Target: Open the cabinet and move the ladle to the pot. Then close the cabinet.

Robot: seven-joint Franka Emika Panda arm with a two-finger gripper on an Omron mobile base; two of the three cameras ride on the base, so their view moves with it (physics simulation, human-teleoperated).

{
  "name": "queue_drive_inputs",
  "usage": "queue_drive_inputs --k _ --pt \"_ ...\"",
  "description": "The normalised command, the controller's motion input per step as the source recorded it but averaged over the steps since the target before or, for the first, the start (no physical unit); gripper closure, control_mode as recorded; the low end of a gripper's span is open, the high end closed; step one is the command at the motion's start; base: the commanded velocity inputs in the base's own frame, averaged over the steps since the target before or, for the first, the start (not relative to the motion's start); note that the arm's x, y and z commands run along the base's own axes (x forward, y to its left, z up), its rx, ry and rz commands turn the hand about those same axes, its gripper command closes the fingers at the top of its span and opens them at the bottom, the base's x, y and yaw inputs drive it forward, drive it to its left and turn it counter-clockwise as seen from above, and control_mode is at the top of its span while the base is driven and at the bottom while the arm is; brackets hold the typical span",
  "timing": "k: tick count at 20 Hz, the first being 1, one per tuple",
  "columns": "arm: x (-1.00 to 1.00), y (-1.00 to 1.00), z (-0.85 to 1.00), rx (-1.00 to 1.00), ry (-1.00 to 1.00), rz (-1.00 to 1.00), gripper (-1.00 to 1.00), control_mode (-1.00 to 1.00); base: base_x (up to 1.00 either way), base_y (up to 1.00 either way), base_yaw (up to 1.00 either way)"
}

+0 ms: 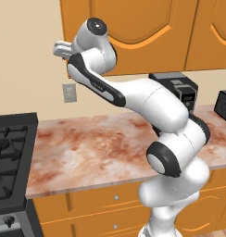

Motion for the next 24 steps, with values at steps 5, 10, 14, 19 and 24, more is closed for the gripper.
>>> queue_drive_inputs --k 5,10,14,19,24 --pt "0.01 0.00 0.25 0.00 -0.02 -0.01 -1.00 -1.00 0.00 0.00 0.00" --pt "0.04 0.00 0.24 0.01 0.00 0.00 -1.00 -1.00 0.00 0.00 0.00" --pt "0.13 0.00 0.05 0.00 0.00 0.00 -1.00 -1.00 0.00 0.00 0.00" --pt "0.17 -0.09 0.00 0.01 0.00 0.00 -1.00 -1.00 0.00 0.00 0.00" --pt "0.21 -0.26 0.00 0.02 0.00 0.00 -1.00 -1.00 0.00 0.00 0.00"
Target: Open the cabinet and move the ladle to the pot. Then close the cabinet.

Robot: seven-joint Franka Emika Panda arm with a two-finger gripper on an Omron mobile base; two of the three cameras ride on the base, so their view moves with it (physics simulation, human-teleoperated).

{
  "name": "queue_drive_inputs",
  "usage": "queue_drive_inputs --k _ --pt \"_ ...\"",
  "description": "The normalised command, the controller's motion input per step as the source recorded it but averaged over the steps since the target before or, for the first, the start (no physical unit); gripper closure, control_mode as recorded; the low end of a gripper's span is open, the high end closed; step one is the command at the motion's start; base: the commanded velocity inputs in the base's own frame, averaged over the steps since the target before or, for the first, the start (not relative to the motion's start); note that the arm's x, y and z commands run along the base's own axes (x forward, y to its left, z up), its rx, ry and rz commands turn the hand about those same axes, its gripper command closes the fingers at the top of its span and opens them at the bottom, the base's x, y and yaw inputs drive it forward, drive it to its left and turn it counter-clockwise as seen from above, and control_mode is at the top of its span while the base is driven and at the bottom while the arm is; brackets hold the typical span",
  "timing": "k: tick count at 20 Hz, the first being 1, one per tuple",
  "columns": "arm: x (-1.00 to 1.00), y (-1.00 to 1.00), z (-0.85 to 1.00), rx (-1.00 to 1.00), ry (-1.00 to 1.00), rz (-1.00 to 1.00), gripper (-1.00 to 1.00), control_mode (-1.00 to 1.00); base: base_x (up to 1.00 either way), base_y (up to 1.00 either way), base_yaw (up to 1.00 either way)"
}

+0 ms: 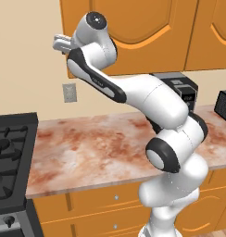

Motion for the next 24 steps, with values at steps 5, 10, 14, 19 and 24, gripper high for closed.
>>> queue_drive_inputs --k 5,10,14,19,24 --pt "0.23 -0.05 -0.01 0.03 -0.05 0.00 -1.00 -1.00 0.00 0.00 0.00" --pt "0.22 0.00 0.00 0.02 -0.05 0.00 1.00 -1.00 0.00 0.00 0.00" --pt "0.21 -0.08 0.00 0.04 -0.08 0.00 1.00 -1.00 0.00 0.00 0.00" --pt "0.08 -0.12 0.00 0.03 -0.06 0.04 1.00 -1.00 0.00 0.00 0.00" --pt "0.21 -0.10 -0.02 0.02 -0.02 0.04 1.00 -1.00 0.00 0.00 0.00"
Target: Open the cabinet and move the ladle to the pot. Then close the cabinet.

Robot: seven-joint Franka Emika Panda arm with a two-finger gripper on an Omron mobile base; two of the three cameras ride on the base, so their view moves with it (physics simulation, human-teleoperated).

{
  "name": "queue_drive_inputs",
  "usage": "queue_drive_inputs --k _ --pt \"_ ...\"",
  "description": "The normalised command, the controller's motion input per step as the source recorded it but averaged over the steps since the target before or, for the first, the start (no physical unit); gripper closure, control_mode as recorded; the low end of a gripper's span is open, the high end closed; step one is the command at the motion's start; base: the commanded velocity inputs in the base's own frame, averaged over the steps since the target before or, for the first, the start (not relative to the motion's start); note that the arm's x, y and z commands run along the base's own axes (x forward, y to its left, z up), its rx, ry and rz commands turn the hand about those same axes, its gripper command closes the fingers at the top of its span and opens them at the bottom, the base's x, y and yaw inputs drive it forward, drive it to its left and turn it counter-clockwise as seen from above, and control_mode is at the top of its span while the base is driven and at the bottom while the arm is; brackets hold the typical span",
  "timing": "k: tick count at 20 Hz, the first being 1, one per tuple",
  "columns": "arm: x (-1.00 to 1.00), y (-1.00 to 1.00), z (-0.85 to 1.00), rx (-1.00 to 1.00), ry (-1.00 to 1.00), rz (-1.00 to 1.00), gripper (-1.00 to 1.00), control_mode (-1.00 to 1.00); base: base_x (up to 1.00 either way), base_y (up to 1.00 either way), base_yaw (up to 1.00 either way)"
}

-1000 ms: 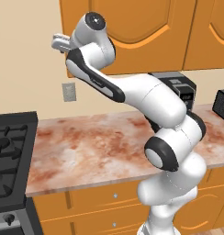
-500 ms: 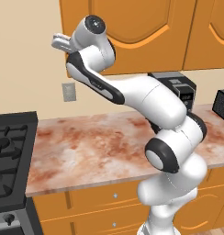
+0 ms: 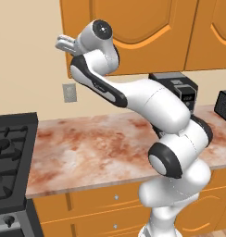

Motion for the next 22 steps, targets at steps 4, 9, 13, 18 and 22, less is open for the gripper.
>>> queue_drive_inputs --k 4,9,13,18,22 --pt "0.23 0.00 -0.06 0.00 0.05 0.00 1.00 -1.00 0.00 0.00 0.00" --pt "0.00 0.00 0.00 -0.01 0.00 0.00 1.00 -1.00 0.00 0.00 0.00" --pt "-0.13 0.00 0.00 0.00 -0.03 0.00 1.00 -1.00 0.00 0.00 0.00" --pt "-0.34 -0.01 0.04 0.00 -0.12 0.00 1.00 -1.00 0.00 0.00 0.00" --pt "-0.39 -0.09 0.09 0.00 -0.10 0.00 1.00 -1.00 0.00 0.00 0.00"
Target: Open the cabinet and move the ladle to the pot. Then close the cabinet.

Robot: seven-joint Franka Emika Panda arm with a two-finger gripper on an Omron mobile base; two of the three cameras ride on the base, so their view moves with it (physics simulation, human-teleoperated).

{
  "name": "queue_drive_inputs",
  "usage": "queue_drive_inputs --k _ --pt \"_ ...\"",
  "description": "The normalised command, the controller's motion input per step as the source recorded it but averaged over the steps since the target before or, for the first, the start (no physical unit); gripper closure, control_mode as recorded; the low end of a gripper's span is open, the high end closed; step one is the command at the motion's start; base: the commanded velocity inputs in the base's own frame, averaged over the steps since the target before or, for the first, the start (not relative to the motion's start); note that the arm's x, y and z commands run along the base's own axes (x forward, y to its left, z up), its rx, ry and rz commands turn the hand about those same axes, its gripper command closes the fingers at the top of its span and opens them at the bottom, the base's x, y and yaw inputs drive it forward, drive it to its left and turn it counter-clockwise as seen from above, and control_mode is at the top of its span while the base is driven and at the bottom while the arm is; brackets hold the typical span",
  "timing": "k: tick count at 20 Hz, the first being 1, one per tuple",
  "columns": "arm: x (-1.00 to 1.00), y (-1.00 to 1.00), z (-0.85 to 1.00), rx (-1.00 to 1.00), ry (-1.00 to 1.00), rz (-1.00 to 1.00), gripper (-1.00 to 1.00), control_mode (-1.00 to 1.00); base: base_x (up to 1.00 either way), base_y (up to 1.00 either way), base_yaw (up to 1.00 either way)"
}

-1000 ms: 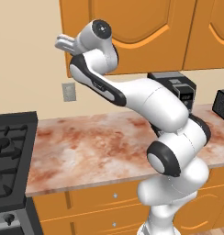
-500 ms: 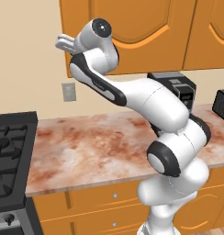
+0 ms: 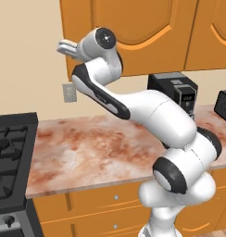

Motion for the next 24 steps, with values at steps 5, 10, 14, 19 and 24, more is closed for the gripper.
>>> queue_drive_inputs --k 5,10,14,19,24 --pt "-0.44 -0.29 0.09 0.00 -0.04 0.02 1.00 -1.00 0.00 0.00 0.00" --pt "-0.49 -0.37 0.15 0.00 0.00 0.05 1.00 -1.00 0.00 0.00 0.00" --pt "-0.47 -0.30 0.17 0.00 0.00 0.04 1.00 -1.00 0.00 0.00 0.00" --pt "-0.45 -0.34 0.15 0.00 0.00 0.05 1.00 -1.00 0.00 0.00 0.00" --pt "-0.57 -0.39 0.19 0.00 0.00 0.07 1.00 -1.00 0.00 0.00 0.00"
